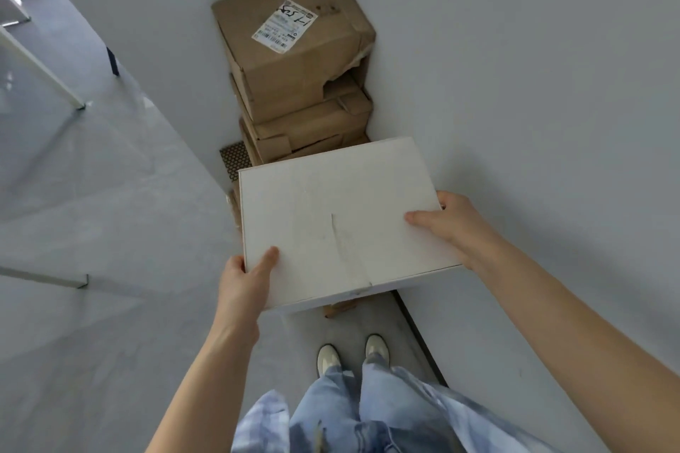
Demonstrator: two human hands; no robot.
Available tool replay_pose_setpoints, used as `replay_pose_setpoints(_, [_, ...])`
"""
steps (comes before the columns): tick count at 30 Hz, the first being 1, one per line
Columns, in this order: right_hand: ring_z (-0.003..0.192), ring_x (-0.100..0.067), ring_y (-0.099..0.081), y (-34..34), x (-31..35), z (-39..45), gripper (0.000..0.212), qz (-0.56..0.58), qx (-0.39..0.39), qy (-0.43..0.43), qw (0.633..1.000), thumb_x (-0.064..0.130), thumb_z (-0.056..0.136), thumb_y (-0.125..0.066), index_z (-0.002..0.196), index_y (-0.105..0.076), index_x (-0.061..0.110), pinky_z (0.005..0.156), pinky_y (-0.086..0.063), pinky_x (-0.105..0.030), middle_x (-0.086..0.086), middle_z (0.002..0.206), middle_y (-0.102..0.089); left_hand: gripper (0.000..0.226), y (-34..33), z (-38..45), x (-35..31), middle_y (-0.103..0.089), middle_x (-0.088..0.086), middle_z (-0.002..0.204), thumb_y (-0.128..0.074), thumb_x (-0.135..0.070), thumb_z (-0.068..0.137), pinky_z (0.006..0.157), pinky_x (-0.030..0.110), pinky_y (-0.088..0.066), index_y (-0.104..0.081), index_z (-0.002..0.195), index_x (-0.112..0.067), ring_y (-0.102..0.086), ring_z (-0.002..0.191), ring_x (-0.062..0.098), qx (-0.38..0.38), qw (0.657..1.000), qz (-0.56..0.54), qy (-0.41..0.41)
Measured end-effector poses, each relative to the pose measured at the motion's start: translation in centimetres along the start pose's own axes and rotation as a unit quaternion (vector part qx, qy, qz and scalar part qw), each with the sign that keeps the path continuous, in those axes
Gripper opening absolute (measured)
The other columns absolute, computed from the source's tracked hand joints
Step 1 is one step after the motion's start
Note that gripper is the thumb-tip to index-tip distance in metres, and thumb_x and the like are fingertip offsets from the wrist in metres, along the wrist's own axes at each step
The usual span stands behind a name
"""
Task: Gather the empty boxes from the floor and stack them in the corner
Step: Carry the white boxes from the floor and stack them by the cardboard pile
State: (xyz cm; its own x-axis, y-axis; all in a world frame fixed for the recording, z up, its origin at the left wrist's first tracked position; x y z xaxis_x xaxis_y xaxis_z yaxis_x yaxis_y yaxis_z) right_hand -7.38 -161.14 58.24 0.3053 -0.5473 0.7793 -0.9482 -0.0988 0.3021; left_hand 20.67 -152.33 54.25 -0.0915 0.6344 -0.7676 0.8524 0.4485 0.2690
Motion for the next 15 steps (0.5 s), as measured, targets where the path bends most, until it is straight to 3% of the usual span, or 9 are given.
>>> replay_pose_setpoints(5, [0.067, -0.022, -0.057, -0.3, -0.4, 2.8, 0.015, -0.050, -0.010, -0.041, 0.998, 0.006, 0.068, -0.059, 0.082, -0.059, 0.012, 0.064, -0.045, -0.028, -0.004, 0.078, -0.061, 0.035, -0.6, 1.0, 0.3, -0.060, 0.006, 0.096, -0.069, -0.033, 0.088, 0.060, 0.031, -0.042, -0.055, 0.106, -0.006, -0.055, 0.077, 0.017, -0.014, 1.000, 0.011, 0.005])
replay_pose_setpoints(9, [0.075, -0.024, -0.063, 0.7, -0.6, 4.3, 0.039, -0.020, 0.000, -0.062, 0.998, 0.009, 0.067, -0.062, 0.106, -0.063, 0.007, 0.067, -0.049, -0.031, -0.005, 0.093, -0.067, 0.039, -1.0, 1.6, -0.3, -0.059, 0.004, 0.096, -0.072, -0.036, 0.085, 0.059, 0.032, -0.041, -0.051, 0.107, -0.011, -0.055, 0.077, 0.016, -0.002, 1.000, 0.006, 0.018])
replay_pose_setpoints(12, [0.092, -0.022, -0.064, 1.8, -2.1, 4.0, 0.071, -0.053, -0.014, -0.120, 0.991, 0.040, 0.061, -0.072, 0.126, -0.054, 0.018, 0.072, -0.052, -0.033, -0.003, 0.114, -0.064, 0.049, -1.0, 2.2, -0.4, -0.061, 0.005, 0.109, -0.070, -0.043, 0.085, 0.059, 0.032, -0.042, -0.047, 0.120, -0.017, -0.059, 0.086, 0.021, 0.041, 0.996, -0.027, 0.074])
replay_pose_setpoints(15, [0.093, -0.034, -0.063, 2.1, -4.1, 2.6, 0.073, -0.056, 0.049, -0.236, 0.969, 0.066, 0.062, -0.073, 0.116, -0.055, 0.020, 0.079, -0.055, -0.042, -0.007, 0.112, -0.056, 0.048, -1.6, 2.6, -0.5, -0.063, 0.001, 0.115, -0.064, -0.047, 0.088, 0.061, 0.033, -0.046, -0.045, 0.128, -0.028, -0.062, 0.096, 0.026, 0.083, 0.990, -0.048, 0.099])
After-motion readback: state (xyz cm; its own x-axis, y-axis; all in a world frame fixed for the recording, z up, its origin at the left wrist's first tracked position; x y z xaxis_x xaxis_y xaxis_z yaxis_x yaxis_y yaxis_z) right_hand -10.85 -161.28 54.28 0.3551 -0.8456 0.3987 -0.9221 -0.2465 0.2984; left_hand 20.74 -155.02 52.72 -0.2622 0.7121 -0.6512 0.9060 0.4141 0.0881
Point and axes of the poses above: each hand's wrist, its own z-axis towards the middle knuckle, its own y-axis out of the back of the hand, x = y × z, the point moved 3 cm from there along z, towards the middle knuckle
